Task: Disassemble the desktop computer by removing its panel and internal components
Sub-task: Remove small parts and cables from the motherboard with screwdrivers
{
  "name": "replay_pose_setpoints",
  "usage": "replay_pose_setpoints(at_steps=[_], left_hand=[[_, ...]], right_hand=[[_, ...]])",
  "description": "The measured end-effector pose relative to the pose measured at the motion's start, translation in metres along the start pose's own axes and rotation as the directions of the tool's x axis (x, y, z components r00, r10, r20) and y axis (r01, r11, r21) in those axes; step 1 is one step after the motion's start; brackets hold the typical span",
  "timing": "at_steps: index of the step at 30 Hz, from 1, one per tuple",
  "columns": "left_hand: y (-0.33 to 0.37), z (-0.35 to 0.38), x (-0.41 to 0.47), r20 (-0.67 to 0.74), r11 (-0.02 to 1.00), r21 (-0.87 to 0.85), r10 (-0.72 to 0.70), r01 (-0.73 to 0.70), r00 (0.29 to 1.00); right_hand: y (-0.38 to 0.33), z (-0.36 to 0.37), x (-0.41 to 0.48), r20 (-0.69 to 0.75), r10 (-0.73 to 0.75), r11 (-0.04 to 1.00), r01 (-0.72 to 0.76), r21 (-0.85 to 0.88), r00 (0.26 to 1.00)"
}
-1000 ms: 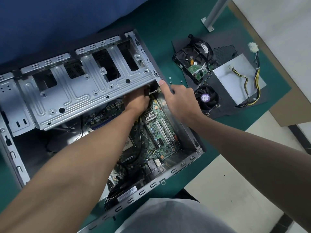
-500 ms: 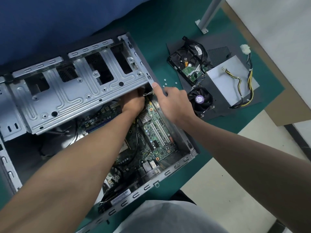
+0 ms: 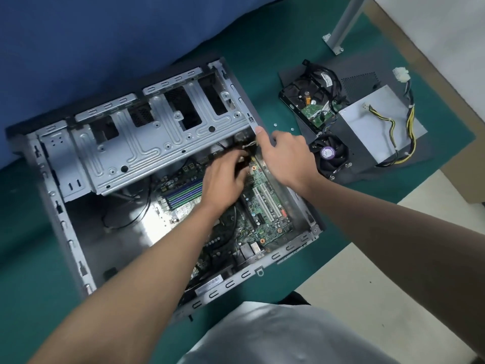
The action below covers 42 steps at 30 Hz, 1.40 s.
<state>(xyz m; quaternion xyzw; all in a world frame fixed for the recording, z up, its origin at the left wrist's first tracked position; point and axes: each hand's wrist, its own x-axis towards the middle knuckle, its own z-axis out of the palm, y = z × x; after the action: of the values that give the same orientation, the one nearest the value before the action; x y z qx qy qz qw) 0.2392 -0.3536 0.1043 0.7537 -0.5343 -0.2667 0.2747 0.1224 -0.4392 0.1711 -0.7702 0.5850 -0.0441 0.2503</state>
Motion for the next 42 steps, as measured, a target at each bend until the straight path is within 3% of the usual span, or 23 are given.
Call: replay_pose_setpoints(at_steps=[4,7,10,12,13,15,17,20,24,27,32,42], left_hand=[[-0.003,-0.007,-0.031,0.086,0.993,0.106,0.047,-0.056,0.995],[-0.006,-0.009,-0.058,0.085,0.987,0.149,-0.079,0.066,0.993],[-0.009,-0.01,-0.079,0.161,0.957,0.257,-0.182,0.137,0.97],[-0.009,-0.012,-0.086,0.26,0.934,0.327,-0.235,0.144,0.937],[-0.008,-0.016,-0.089,0.298,0.93,0.33,-0.264,0.161,0.917],[-0.004,-0.022,-0.094,0.35,0.926,0.309,-0.322,0.216,0.88],[-0.001,-0.028,-0.098,0.345,0.921,0.253,-0.371,0.296,0.862],[-0.002,-0.033,-0.102,0.243,0.899,0.268,-0.411,0.347,0.878],[-0.016,-0.032,-0.105,0.38,0.889,0.403,-0.377,0.216,0.845],[-0.025,-0.032,-0.104,0.434,0.912,0.375,-0.332,0.167,0.838],[-0.039,-0.027,-0.109,0.457,0.933,0.295,-0.328,0.207,0.827],[-0.044,-0.023,-0.11,0.456,0.944,0.251,-0.31,0.213,0.834]], right_hand=[[-0.005,0.001,-0.008,-0.229,-0.239,0.962,0.199,-0.185,0.944],[-0.007,-0.002,-0.022,-0.271,-0.518,0.82,0.382,-0.426,0.811],[-0.001,0.002,-0.05,-0.055,-0.819,0.492,0.649,-0.58,0.572],[0.001,0.007,-0.069,0.196,-0.874,0.307,0.818,-0.486,0.444],[0.002,0.008,-0.075,0.363,-0.819,0.301,0.872,-0.386,0.444],[0.0,0.01,-0.074,0.635,-0.579,0.455,0.849,-0.27,0.512],[-0.002,0.018,-0.067,0.721,-0.437,0.492,0.814,-0.308,0.538],[-0.006,0.034,-0.064,0.764,-0.387,0.482,0.82,-0.309,0.516],[-0.007,0.052,-0.065,0.825,-0.322,0.459,0.839,-0.294,0.465],[-0.009,0.059,-0.064,0.823,-0.339,0.401,0.861,-0.312,0.456],[-0.012,0.063,-0.064,0.831,-0.33,0.364,0.873,-0.325,0.447],[-0.006,0.064,-0.062,0.843,-0.302,0.421,0.855,-0.302,0.446]])
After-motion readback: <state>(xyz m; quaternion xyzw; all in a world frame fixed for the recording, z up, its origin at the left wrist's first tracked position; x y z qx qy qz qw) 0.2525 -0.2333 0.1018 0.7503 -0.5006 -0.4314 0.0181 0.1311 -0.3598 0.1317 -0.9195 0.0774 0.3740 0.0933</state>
